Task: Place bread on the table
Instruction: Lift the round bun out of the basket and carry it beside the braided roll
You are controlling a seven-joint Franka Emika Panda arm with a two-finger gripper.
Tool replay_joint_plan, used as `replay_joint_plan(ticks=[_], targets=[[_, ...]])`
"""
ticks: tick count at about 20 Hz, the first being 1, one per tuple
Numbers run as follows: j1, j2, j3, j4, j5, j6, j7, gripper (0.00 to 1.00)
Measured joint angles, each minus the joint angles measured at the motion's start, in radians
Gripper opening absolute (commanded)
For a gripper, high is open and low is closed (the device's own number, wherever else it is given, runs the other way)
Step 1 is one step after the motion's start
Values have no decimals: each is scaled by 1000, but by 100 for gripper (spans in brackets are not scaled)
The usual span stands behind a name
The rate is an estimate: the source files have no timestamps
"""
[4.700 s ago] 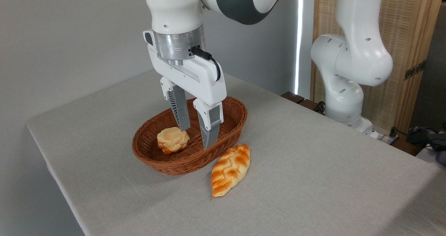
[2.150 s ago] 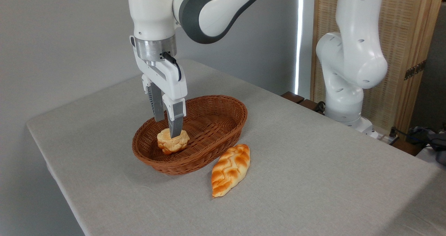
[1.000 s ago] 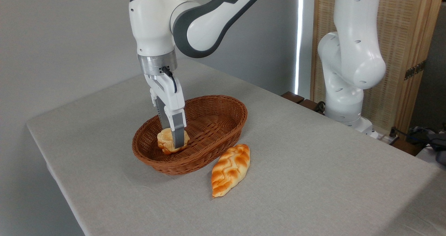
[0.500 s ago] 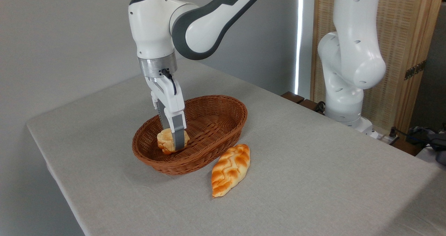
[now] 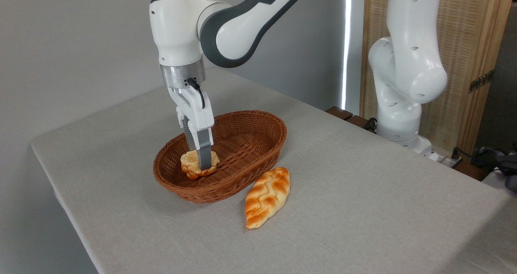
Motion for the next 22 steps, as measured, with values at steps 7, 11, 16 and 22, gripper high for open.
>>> replay_joint_plan(ticks=[7, 11, 16, 22], targets=[[1, -34, 5, 11, 0, 0, -46, 55], [3, -73, 42, 17, 0, -1, -54, 55], [8, -96, 159, 53, 1, -9, -53, 56], [12, -82, 276, 58, 77, -18, -51, 67]])
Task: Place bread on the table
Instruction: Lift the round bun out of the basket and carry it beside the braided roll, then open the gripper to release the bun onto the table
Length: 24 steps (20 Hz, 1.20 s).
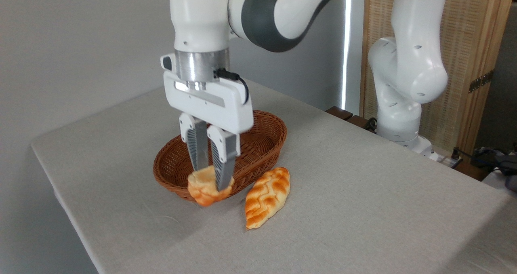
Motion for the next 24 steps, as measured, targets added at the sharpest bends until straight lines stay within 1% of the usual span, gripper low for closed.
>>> replay_joint_plan(ticks=[2, 6, 8, 24], targets=[[0, 15, 33, 0, 3, -9, 0, 100], [1, 36, 98, 0, 4, -26, 52, 100], [1, 37, 116, 0, 4, -28, 73, 100], [-7, 40, 117, 1, 4, -38, 77, 100]])
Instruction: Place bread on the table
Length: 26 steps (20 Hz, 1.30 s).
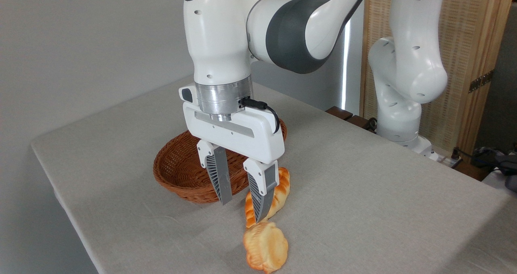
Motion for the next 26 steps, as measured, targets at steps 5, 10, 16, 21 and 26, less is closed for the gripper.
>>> replay_joint_plan(ticks=[5, 10, 16, 21, 26], targets=[[-11, -5, -22, 21, -16, 0, 0, 100], [-17, -10, -54, 44, -98, 0, 0, 100], [-17, -23, -59, 105, -128, -80, 0, 100], [-17, -23, -59, 106, -128, -138, 80, 100], [-17, -23, -59, 106, -129, -143, 94, 100]])
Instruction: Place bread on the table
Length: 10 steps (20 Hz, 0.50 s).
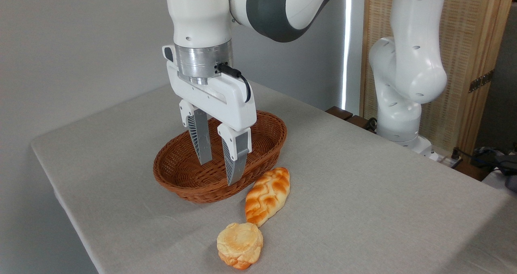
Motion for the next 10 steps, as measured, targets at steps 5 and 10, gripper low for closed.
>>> replay_joint_plan(ticks=[5, 10], targets=[[1, 0, 1, 3, -5, 0, -1, 100], [5, 0, 1, 12, -5, 0, -1, 100]])
